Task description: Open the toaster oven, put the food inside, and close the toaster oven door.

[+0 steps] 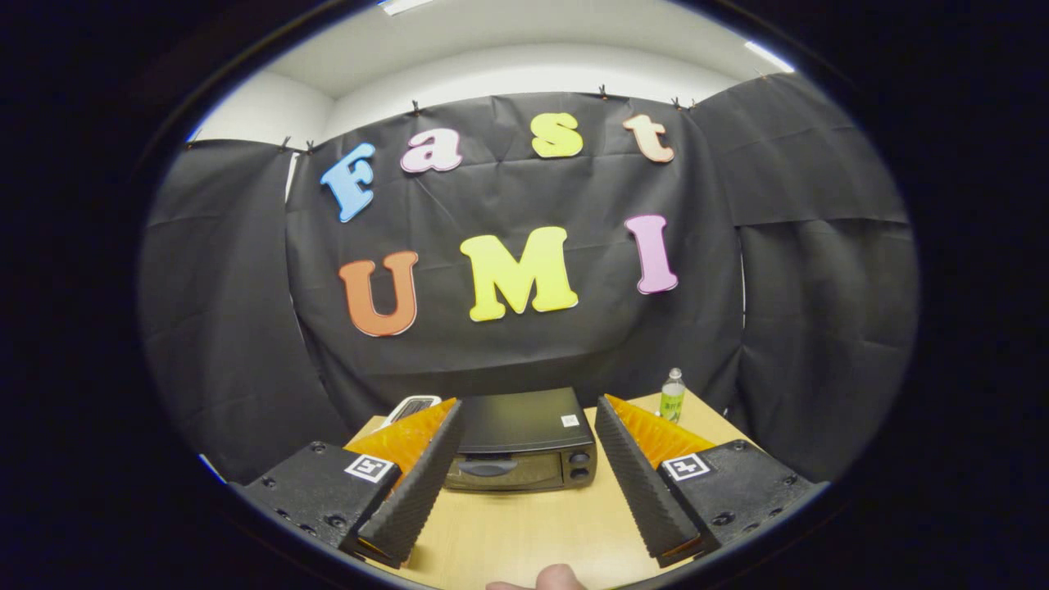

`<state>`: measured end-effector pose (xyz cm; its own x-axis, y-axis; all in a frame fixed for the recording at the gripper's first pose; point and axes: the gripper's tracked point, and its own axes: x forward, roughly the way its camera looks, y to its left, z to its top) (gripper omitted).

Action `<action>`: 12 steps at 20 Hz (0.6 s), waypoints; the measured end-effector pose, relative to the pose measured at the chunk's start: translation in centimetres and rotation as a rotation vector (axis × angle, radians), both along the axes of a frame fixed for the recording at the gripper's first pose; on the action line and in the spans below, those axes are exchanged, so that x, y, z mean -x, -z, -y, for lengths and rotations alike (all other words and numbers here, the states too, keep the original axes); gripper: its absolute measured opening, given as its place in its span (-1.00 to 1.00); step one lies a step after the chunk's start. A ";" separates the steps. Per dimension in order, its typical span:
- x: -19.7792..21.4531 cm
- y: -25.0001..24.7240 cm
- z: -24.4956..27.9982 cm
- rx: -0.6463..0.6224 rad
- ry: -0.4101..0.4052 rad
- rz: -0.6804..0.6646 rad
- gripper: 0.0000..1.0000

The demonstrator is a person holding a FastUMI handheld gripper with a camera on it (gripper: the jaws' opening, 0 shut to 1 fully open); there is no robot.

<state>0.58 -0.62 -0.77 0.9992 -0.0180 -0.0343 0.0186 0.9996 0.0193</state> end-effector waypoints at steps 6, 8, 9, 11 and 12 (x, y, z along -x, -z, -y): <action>-0.2 0.2 0.1 0.002 0.001 -0.001 1.00; -0.5 0.4 0.1 0.000 -0.001 -0.006 1.00; -0.7 0.5 0.0 0.000 -0.002 -0.010 1.00; -1.3 0.9 -0.3 0.003 -0.005 -0.020 1.00; -1.7 1.2 -0.4 0.005 -0.008 -0.022 1.00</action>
<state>2.31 -0.24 -1.94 0.9983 -0.0097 -0.0567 0.0105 0.9998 0.0138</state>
